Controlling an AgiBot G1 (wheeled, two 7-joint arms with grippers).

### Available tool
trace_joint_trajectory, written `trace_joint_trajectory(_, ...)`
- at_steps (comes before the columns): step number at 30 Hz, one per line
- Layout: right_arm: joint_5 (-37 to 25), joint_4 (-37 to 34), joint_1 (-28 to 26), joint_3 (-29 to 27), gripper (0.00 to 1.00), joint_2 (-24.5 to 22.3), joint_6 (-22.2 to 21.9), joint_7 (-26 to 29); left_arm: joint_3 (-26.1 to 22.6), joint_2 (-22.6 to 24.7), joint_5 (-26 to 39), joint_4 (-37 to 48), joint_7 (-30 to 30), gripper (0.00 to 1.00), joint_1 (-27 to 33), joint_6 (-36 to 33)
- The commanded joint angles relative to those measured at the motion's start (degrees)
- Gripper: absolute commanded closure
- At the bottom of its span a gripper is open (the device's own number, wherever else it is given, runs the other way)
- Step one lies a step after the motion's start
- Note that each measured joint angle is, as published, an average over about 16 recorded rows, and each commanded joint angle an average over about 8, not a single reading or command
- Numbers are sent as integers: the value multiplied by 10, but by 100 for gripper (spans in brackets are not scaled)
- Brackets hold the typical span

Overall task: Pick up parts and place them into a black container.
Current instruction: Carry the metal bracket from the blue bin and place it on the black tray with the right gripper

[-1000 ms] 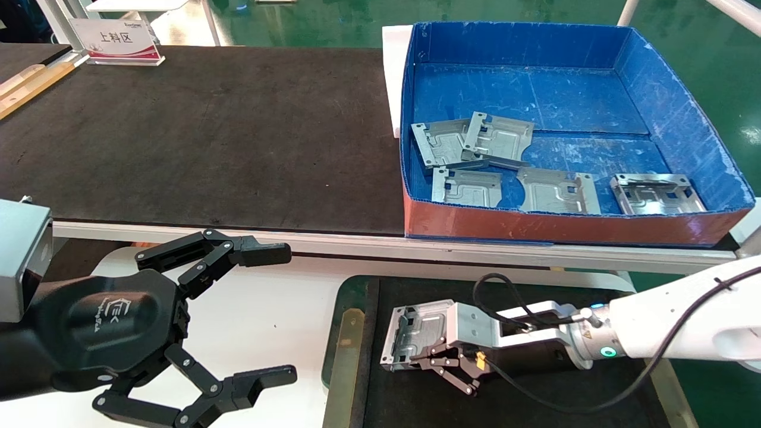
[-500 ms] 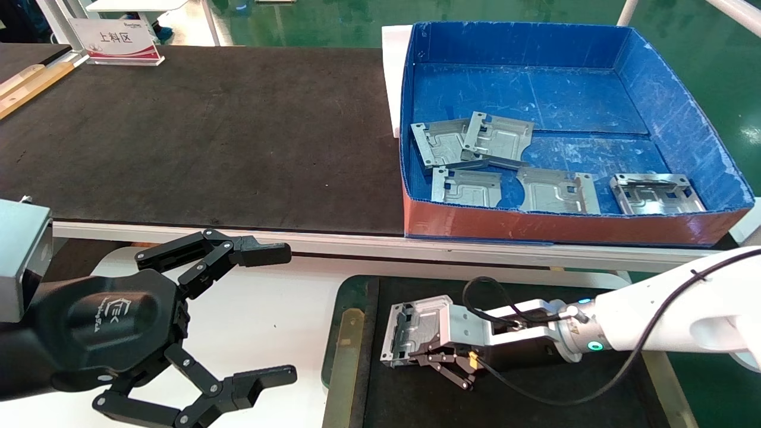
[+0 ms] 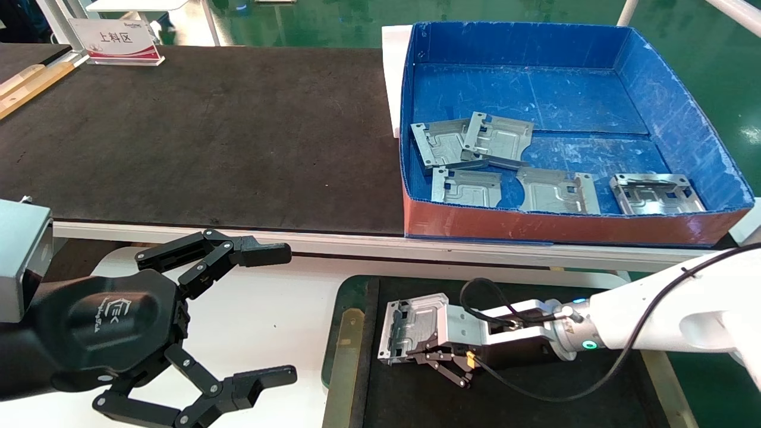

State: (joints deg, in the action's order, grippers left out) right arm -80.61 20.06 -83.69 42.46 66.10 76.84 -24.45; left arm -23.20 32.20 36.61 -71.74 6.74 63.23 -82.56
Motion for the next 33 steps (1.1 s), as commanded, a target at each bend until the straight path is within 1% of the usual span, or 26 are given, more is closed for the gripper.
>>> trace_joint_trajectory(1,0,-11,-2,0,100,3,-2,-10,0,0,0,0,0,0,0,0)
trace_joint_trajectory(7,3,-41,-6,-2,100,12,-3,-31,0,0,0,0,0,0,0,0)
trace_joint_trajectory(20,-1,-83,-13,1,100,25,13,-64,0,0,0,0,0,0,0,0)
trace_joint_trajectory(33,-4,-118,-25,2,100,30,3,-86,0,0,0,0,0,0,0,0)
